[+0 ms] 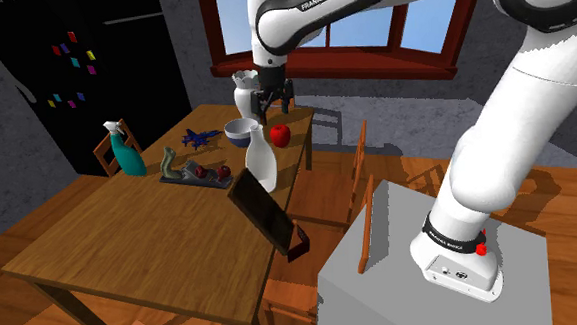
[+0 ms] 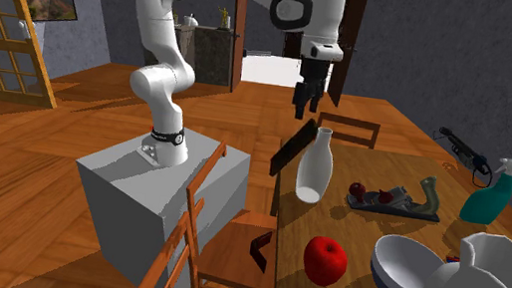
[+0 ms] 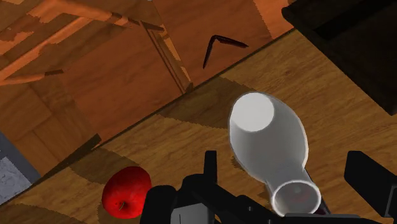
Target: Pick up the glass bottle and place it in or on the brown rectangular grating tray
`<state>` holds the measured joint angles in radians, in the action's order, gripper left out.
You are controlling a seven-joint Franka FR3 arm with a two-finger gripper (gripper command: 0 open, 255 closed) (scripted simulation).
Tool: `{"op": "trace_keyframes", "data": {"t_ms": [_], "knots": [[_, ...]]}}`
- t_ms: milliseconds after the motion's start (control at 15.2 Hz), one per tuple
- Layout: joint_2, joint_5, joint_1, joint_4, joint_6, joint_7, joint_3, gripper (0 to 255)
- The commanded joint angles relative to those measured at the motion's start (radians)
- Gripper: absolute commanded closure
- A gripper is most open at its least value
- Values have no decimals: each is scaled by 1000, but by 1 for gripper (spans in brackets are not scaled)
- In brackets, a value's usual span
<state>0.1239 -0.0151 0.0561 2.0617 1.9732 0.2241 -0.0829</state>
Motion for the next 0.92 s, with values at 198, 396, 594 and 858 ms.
{"op": "trace_keyframes", "data": {"t_ms": [198,396,594,858], "knots": [[-172,-5,13,-133,51,33,-16,0],[-184,-7,14,-108,89,34,-15,0],[-199,-9,14,-84,127,36,-15,0],[-207,-10,14,-73,147,36,-15,0]]}}
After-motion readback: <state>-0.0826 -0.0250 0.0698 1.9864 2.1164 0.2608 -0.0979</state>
